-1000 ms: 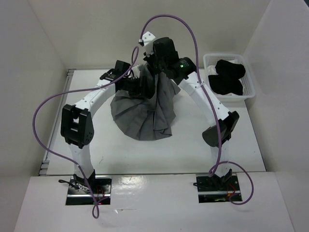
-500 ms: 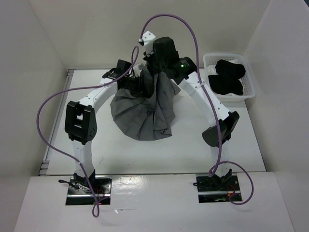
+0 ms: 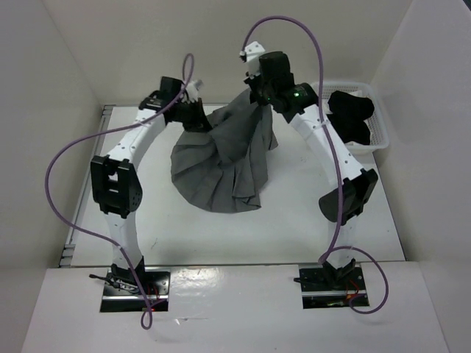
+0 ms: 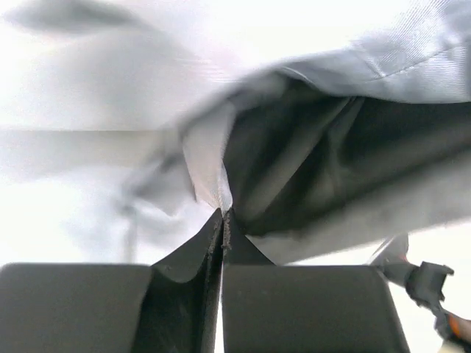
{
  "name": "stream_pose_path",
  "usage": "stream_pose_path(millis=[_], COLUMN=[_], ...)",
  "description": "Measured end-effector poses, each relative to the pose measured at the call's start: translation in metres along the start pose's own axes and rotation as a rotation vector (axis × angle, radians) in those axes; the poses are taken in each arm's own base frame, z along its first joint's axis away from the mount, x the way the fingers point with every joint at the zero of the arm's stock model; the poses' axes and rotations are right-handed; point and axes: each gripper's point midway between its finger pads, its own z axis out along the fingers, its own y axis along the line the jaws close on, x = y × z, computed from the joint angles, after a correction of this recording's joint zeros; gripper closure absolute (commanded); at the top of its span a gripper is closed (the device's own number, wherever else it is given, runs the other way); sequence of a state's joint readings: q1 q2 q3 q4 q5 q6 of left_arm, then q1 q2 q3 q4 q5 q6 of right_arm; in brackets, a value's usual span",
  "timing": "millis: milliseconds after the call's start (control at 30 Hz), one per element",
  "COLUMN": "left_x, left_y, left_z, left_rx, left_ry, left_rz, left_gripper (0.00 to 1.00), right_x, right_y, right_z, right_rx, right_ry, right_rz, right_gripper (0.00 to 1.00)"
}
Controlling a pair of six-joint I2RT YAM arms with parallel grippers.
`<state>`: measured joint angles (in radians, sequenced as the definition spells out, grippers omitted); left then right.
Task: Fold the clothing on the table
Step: Flatten the skirt out
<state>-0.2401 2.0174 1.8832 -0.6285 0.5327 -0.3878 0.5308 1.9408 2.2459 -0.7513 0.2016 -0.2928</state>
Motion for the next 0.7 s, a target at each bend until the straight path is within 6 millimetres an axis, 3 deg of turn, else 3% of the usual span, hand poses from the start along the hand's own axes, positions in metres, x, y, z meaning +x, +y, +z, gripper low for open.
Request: stream_pose_path(millis=[100, 200, 333, 467, 600, 700], left_x=[-0.050, -0.096, -0.131, -0.159, -0.168, -0.165], left_y=[0.015, 0.007, -0.028, -0.045, -0.052, -0.054], left_z=[-0.047, -0.114, -0.189, -0.252, -0.287, -0.284], left_rx=[-0.017, -0.014, -0.023, -0.102, -0.156, -0.149], left_ry=[-0.145, -0.316, -0.480, -0.638, -0.711, -0.696], left_rz=[0.020, 0.081, 0.224, 0.375, 0.458, 0.486], left_gripper=[1.00, 1.00, 1.00, 1.00, 1.00, 0.96], right_x=[0.018, 0.020, -0.002, -0.020, -0.037, -0.042], right_y=[-0.032, -0.026, -0.022, -0.052, -0.075, -0.075], right_z=[0.001, 0.003, -0.009, -0.034, -0.053, -0.058], right_rx=[0.048, 0.009, -0.021, 0.042, 0.087, 0.077], right_ry=[0.029, 0.021, -0.053, -0.106, -0.158, -0.175], right_rz=[0.038, 0.051, 0.054, 0.061, 0.074, 0.070], right_gripper=[1.00, 1.00, 1.00, 1.00, 1.00, 1.00])
